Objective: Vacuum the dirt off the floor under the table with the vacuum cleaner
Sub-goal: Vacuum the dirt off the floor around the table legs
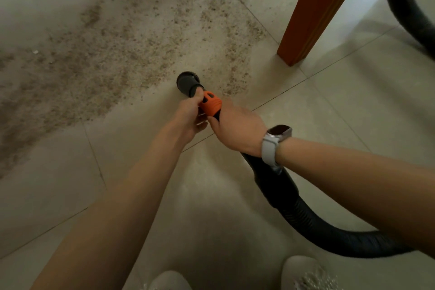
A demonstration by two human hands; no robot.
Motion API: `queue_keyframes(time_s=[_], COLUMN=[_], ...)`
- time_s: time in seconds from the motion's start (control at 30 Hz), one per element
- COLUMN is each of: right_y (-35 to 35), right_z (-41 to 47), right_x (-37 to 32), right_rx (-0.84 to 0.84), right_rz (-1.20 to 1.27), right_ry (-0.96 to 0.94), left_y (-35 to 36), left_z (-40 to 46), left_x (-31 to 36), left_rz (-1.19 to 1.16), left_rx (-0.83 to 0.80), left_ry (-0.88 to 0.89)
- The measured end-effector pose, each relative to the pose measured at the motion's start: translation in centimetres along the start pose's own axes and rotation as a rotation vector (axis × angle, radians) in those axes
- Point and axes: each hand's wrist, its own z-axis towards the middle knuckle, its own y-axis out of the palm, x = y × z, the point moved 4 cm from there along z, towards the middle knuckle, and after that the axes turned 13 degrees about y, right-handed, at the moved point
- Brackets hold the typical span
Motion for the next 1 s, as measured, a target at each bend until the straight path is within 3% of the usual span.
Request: queue_keyframes(time_s=[0.47, 1.0], right_y=[0.2, -1.2], right_z=[-7.2, -5.7], right_x=[6.9, 7.0], right_rx=[-0.072, -0.009], right_rz=[-0.041, -0.061], right_ry=[0.13, 0.171], left_y=[4.8, 6.1], left_z=[-7.2, -5.3], left_x=[-4.4, -2.6], left_rz=[0.118, 0.149], left_rx=[-0.068, -0.111], left_ry=[0.046, 0.034])
